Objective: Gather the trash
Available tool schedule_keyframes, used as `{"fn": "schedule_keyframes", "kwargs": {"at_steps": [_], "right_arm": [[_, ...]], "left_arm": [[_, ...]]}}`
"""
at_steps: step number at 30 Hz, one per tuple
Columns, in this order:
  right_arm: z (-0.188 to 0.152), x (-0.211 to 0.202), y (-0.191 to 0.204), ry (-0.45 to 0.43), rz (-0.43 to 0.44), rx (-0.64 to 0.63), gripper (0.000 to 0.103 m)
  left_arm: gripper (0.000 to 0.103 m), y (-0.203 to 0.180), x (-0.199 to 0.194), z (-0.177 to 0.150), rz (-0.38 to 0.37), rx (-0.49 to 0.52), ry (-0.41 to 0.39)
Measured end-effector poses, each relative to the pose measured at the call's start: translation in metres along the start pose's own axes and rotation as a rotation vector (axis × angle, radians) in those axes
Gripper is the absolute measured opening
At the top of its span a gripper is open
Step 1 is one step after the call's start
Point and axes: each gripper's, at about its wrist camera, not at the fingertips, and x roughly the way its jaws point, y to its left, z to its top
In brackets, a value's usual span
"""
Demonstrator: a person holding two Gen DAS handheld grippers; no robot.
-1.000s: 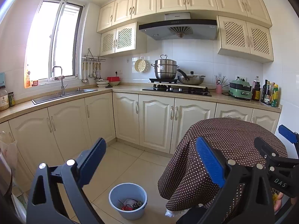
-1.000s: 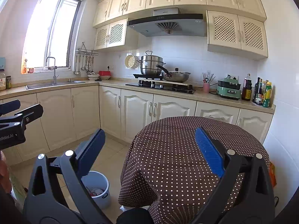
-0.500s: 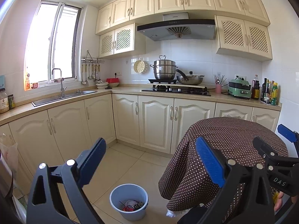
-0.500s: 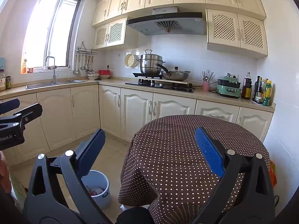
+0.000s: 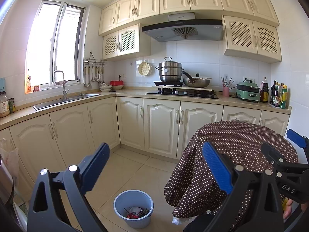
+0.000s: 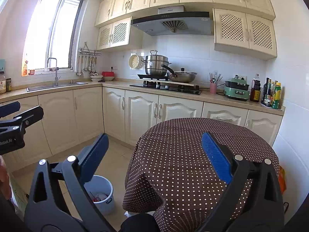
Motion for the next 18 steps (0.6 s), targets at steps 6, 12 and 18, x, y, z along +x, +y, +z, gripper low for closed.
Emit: {"fn": "schedule_keyframes", "kwargs": {"at_steps": [6,12,18], "right_arm": [[-0.0023,0.0003,0.0003,-0.002,-0.004,-0.008,0.095],[-0.0029,0.0014,-0.0011,0.000,-0.005,-0.006,0.095],[-0.0031,0.0015,0.0004,0.000,-0.005,-0.008,0.095]], "left_arm": [[0.095,0.0003,-0.0001,-0.0008,0.001,0.001,0.000],[0.095,0.0022,0.0005,-0.0019,0.003,0.003,0.001],[0.095,0.0050,0.0018,-0.0011,0.003,0.006,0.000]]}}
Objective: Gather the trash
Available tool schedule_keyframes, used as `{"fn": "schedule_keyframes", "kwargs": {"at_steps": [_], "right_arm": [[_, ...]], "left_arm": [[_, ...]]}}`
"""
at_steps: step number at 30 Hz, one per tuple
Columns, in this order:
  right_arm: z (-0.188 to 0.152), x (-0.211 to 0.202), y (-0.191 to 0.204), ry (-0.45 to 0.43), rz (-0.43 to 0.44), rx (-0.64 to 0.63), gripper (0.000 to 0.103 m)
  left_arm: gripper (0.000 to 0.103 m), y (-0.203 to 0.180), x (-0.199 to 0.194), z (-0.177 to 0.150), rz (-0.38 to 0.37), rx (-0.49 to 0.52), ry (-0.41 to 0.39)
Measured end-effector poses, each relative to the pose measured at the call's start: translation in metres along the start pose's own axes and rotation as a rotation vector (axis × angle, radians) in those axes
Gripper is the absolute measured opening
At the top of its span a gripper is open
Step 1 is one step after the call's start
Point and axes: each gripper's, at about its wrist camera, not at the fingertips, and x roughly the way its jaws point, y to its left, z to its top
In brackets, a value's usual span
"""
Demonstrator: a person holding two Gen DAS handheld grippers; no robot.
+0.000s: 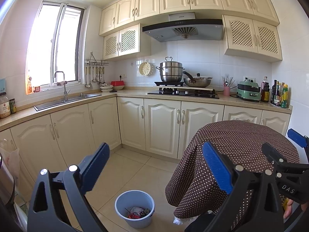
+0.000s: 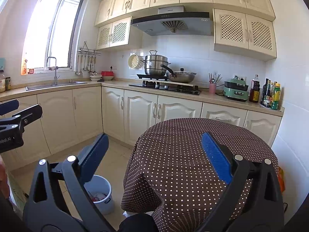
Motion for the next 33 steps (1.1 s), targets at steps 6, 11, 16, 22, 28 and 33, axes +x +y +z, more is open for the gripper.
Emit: {"fn": "schedule_keyframes", "kwargs": {"at_steps": [6,11,16,22,28,33], "right_arm": [[0.0003,0.0009,0.0001,0.002,0.001,-0.003,0.095],[0.0004,0.0010,0.0005,0.002,0.002,-0.002,0.095],[0.0006,0.0025,0.0000,0.004,0.004,-0.005,0.095],[0.0014,0.0044,-0.0006,0.005,0.006,-0.004,0.095],[0.0011,0.0043,-0.0003,0.006,0.006,-0.005,0.095],[0.0007,0.0054,-0.0017,0.008,0.006,-0.004,0.095]], "left_arm": [[0.095,0.0037,0.0003,-0.0007,0.002,0.005,-0.001],[0.095,0.0045,0.0003,0.0005,0.005,0.008,-0.004],[0.095,0.0029,0.0012,0.0009,0.005,0.012,-0.002],[0.095,0.0030,0.0020,0.0014,0.001,0.010,0.001],[0.095,0.0019,0.0027,0.0013,0.001,0.012,0.004],[0.095,0.0022,0.0033,0.0017,0.002,0.011,0.006]]}}
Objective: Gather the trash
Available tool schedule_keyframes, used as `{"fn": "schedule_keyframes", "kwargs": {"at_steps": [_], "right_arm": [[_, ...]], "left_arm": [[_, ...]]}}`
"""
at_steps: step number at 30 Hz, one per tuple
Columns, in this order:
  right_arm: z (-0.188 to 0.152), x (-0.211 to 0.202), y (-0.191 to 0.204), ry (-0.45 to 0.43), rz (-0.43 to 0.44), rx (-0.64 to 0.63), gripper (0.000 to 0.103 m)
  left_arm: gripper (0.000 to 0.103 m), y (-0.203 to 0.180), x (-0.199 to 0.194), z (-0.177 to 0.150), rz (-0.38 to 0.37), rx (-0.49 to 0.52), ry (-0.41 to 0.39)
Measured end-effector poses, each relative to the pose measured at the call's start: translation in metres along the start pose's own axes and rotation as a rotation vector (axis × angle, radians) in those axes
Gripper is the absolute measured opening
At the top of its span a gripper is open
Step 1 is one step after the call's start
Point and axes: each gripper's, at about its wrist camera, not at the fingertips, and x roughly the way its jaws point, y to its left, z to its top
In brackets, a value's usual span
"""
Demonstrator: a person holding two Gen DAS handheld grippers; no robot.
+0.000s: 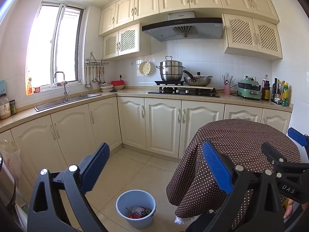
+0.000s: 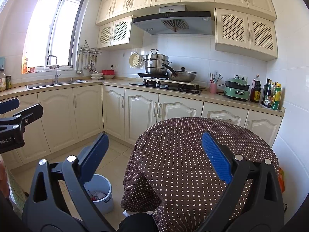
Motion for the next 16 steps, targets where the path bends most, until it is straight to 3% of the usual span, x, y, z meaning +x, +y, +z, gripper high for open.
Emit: {"fn": "schedule_keyframes", "kwargs": {"at_steps": [12,16], "right_arm": [[-0.005,0.007,-0.015,0.018,-0.022,0.013,0.095],[-0.003,0.025,-0.044,0.047,-0.056,-0.003,0.095]], "left_arm": [[0.095,0.002,0.012,-0.004,0.020,0.001,0.031],[0.095,0.004,0.029,-0.011,0.108,0.022,0.083]]}}
